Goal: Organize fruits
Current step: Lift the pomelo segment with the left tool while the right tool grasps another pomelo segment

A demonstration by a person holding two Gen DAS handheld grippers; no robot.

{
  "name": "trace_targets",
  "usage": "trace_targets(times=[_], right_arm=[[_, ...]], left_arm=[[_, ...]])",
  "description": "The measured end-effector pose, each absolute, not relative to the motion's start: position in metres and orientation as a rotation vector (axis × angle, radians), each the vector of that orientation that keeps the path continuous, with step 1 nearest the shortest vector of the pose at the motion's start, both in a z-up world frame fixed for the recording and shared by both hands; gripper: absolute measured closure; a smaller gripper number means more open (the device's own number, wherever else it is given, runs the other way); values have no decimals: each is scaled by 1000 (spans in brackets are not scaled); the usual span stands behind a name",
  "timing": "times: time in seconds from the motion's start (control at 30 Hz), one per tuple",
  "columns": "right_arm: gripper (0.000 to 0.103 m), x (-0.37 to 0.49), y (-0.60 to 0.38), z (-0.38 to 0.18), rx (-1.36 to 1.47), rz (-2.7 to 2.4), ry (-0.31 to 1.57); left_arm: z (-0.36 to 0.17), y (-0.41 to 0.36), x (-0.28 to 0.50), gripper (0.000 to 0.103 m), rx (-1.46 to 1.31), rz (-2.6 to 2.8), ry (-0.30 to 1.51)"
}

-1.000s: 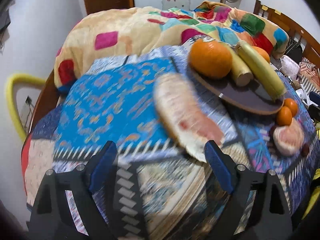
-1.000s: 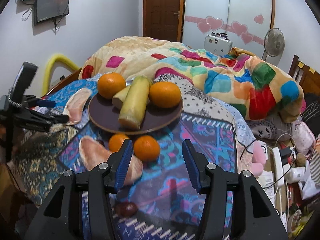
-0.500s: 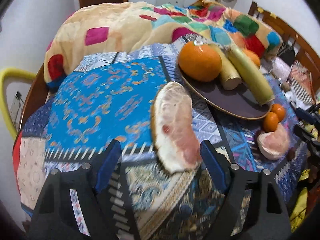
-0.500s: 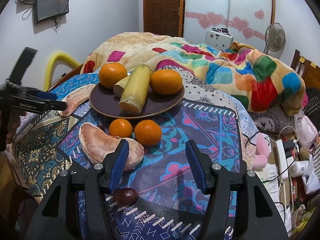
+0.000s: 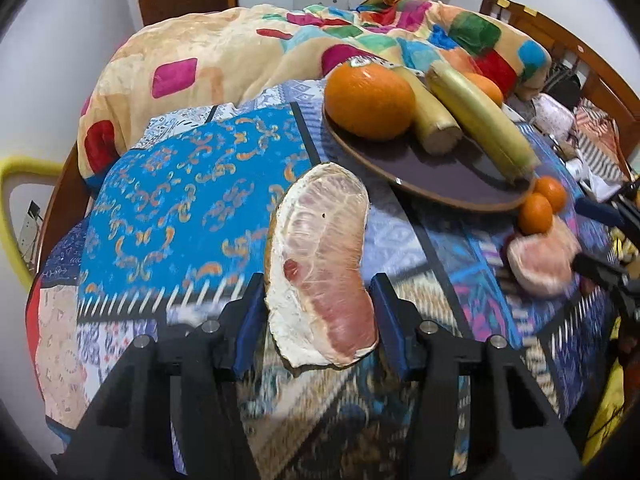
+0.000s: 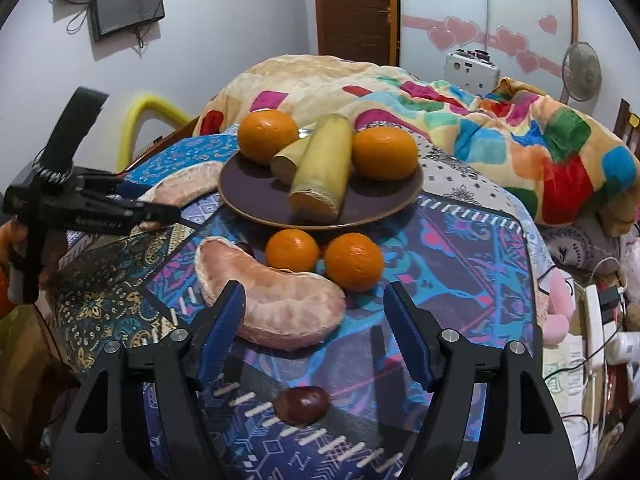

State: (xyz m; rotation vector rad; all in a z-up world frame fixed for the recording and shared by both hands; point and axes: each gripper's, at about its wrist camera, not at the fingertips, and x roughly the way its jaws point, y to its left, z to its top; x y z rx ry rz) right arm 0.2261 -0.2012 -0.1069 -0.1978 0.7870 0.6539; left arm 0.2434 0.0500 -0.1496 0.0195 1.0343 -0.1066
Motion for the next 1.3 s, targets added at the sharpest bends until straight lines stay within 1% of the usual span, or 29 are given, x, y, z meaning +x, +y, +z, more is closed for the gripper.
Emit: trace_targets(times=[0.07,0.1,0.13,0.2,0.37,0.43,0.5,0.57,0.73,0.77,0.83,1.0,1.13,1.17,1.23,1.3], right_arm=[[36,224,-198,-108,-197,679,808],[40,222,-195,-110,-204,689,822],[41,217,-192,-112,-225,685,832],[41,209,-187,-114,-268,671,830],[43,187,-179,-106,-255,740,844],[48,180,-176,-105,-241,780,857],[51,171,-170,-104,-256,797,848],[51,164,-165,-100,-299,771,793],[51,178,-154,-95,-324,764,770],[50,183,-149,-96,-338,770,775],[46,195,-141,-99,-365,781,802],[45,214,-124,-113,-469,794,860],[44,223,-120,-116,-467,790,923],[45,226,-121,-116,-454,783,941],[53,227,-123,-114,-433,763,958],[56,227,-127,-112,-407,738,968]], left_arm=[[-149,52,232,51,13,-113,1037],[-148,53,225,51,10,-119,1038],[-148,53,220,51,10,-120,1037],[-147,53,205,51,18,-122,1033],[-145,53,178,51,14,-115,1035],[-144,53,168,51,9,-115,1037],[-144,53,158,51,12,-120,1036],[-143,51,151,51,20,-127,1035],[-143,50,152,50,35,-131,1038],[-143,50,154,49,39,-133,1038],[-143,50,157,46,47,-134,1036],[-145,52,166,42,39,-145,1031],[-146,50,172,41,49,-151,1020],[-147,49,173,41,52,-153,1017],[-147,49,175,41,51,-158,1014],[-148,49,177,41,45,-165,1011]])
